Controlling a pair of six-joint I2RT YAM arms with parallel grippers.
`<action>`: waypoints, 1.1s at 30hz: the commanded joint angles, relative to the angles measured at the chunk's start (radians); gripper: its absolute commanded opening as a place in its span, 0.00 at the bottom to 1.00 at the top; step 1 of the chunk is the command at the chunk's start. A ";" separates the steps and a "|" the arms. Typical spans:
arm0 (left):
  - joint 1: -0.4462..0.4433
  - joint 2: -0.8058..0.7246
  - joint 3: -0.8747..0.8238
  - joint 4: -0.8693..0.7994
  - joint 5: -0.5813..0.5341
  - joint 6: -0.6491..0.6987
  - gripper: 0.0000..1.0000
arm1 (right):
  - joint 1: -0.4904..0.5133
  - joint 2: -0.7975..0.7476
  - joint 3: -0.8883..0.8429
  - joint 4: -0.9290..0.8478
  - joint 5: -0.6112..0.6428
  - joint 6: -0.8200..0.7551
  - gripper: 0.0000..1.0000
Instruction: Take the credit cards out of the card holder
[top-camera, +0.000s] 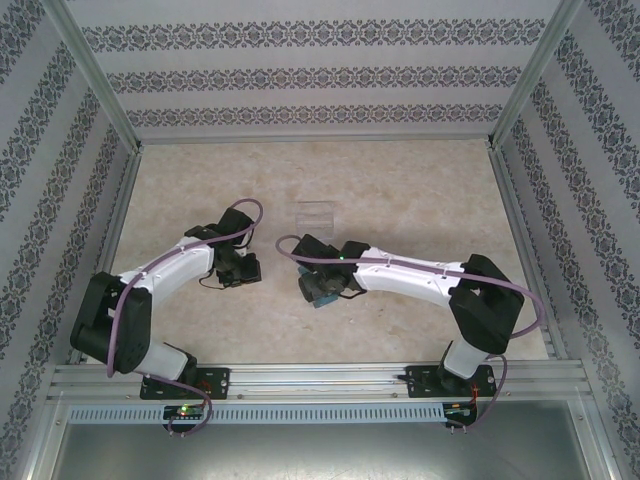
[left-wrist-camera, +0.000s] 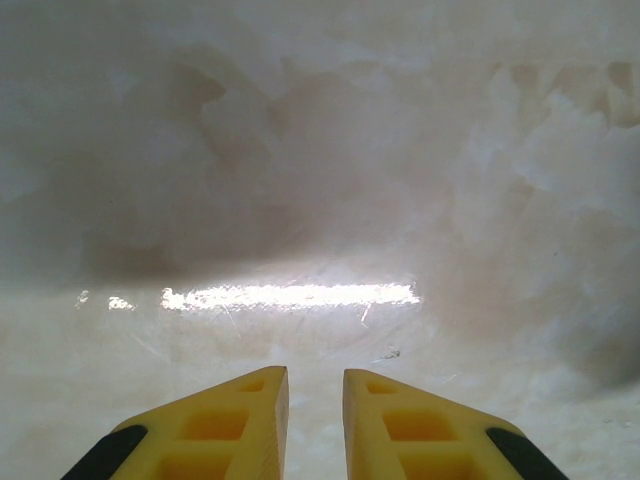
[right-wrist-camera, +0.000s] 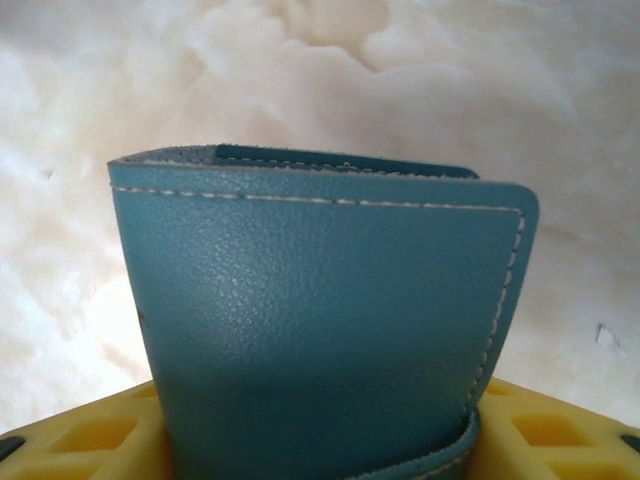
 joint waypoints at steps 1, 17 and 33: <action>0.012 0.013 0.009 0.006 0.002 0.041 0.22 | -0.007 0.039 0.033 -0.030 0.037 0.225 0.53; 0.011 0.036 0.004 0.060 0.051 0.023 0.23 | -0.049 0.285 0.186 -0.081 0.097 0.311 0.65; -0.049 0.080 0.026 0.188 0.196 -0.064 0.23 | -0.079 0.113 0.168 -0.128 0.042 0.237 0.89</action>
